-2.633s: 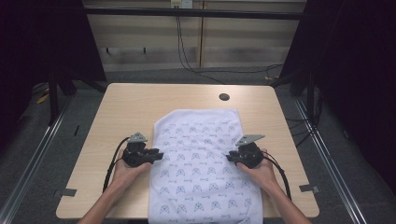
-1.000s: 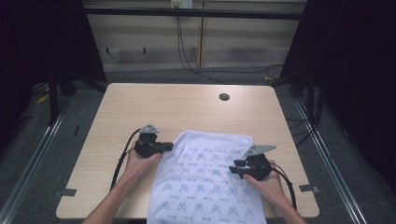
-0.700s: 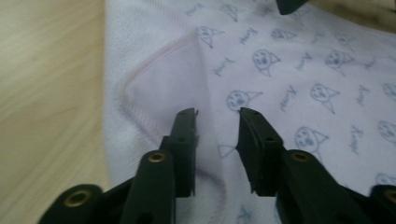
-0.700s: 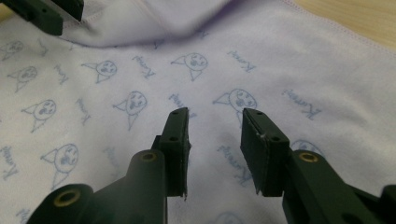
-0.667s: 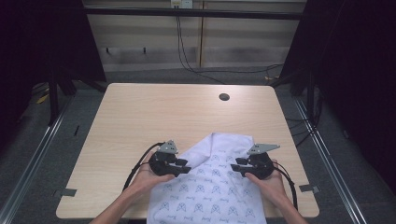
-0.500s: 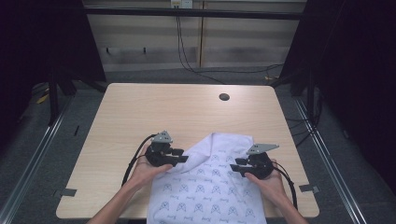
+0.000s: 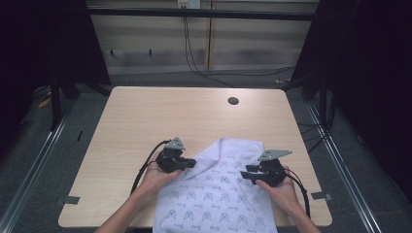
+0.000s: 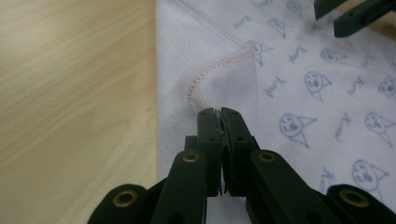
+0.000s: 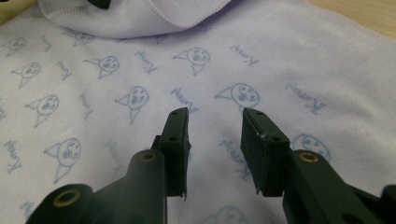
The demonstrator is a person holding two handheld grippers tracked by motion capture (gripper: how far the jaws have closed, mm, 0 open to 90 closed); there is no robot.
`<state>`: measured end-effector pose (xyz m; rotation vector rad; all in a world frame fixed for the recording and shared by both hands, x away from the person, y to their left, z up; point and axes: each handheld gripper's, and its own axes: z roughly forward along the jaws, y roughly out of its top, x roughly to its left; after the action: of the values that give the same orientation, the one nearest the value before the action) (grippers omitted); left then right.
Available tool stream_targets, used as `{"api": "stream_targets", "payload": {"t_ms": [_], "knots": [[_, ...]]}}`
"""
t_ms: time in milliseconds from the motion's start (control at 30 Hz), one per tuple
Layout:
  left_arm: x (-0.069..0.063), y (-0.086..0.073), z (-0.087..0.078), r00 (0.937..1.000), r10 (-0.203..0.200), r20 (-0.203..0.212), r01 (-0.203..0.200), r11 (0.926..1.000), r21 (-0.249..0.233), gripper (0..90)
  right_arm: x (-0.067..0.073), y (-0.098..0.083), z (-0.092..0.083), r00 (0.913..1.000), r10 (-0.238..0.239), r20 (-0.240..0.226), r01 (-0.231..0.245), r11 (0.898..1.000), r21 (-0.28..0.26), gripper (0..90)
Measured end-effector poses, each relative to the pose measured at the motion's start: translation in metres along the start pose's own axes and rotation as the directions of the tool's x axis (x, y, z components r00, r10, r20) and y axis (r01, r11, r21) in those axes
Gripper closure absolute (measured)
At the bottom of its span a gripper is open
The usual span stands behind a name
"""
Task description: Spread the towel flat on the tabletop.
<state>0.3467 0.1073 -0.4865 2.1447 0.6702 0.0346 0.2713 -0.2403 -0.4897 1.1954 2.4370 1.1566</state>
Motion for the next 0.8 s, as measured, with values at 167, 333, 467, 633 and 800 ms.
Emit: {"api": "stream_targets", "payload": {"t_ms": [167, 333, 467, 633, 800], "knots": [[0.018, 0.008, -0.028, 0.9969, -0.049, -0.061, 0.042, 0.9936, -0.104, 87.7, -0.001, 0.000, -0.001, 1.0000, 0.006, 0.001, -0.006, 1.000, -0.008, 62.3], [0.050, 0.005, -0.047, 0.9753, -0.145, -0.167, 0.120, 0.9816, -0.149, 86.4, -0.001, 0.000, 0.000, 0.9999, 0.011, 0.001, -0.011, 1.000, -0.003, 62.2], [0.069, -0.003, -0.060, 0.9491, -0.247, -0.195, 0.208, 0.9572, -0.202, 77.7, -0.001, 0.001, 0.000, 0.9999, 0.010, -0.001, -0.010, 1.000, 0.003, 63.2], [0.070, -0.012, -0.067, 0.9528, -0.234, -0.193, 0.200, 0.9631, -0.180, 74.3, -0.005, 0.002, 0.001, 0.9998, 0.018, -0.004, -0.018, 1.000, 0.004, 63.4], [0.061, -0.019, -0.062, 0.9749, -0.174, -0.139, 0.157, 0.9796, -0.125, 81.8, -0.011, 0.009, 0.005, 0.9997, 0.025, -0.007, -0.025, 1.000, 0.006, 63.4]]}}
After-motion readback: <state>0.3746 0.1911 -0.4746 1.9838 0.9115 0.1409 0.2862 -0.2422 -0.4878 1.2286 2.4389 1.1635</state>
